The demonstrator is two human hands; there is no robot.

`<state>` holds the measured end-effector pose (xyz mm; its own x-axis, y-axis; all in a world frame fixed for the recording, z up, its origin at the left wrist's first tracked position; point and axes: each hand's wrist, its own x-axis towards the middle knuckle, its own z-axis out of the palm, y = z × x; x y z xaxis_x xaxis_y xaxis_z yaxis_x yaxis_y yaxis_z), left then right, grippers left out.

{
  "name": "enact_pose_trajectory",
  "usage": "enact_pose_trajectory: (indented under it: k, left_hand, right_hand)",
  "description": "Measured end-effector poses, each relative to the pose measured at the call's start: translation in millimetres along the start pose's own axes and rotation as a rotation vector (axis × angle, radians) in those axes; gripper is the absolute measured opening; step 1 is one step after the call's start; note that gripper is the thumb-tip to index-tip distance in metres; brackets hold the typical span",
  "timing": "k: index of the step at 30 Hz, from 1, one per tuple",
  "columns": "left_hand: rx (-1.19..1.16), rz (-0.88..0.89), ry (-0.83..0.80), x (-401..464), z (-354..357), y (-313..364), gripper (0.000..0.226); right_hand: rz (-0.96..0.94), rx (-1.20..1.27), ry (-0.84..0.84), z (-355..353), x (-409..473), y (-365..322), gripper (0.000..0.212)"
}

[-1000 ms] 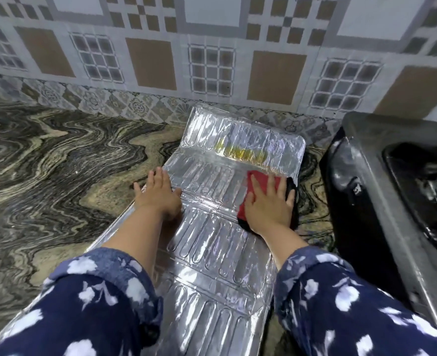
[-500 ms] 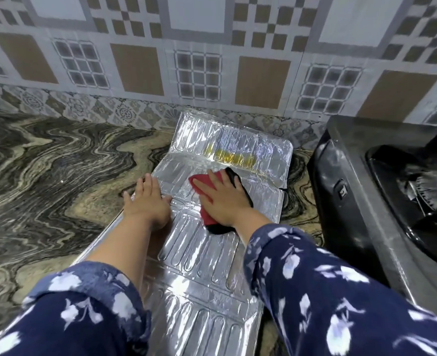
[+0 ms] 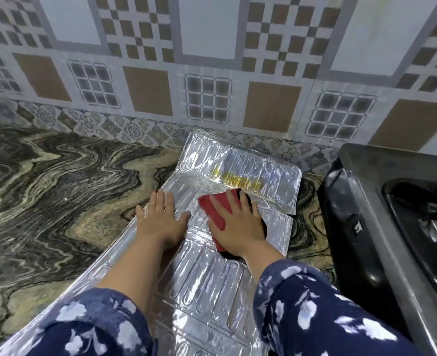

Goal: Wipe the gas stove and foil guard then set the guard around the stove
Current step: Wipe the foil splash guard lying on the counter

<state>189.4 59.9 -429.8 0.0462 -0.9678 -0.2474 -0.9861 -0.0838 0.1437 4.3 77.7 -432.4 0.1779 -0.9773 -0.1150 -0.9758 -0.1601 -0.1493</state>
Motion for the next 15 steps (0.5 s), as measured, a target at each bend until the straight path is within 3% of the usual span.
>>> enact_pose_trajectory:
  k: [15]
  left_hand:
    - [-0.054,-0.009,-0.061,-30.3,-1.7,-6.7,0.058]
  right_hand:
    - [-0.051,0.019,-0.038,7.6,-59.1,-23.2,0.057]
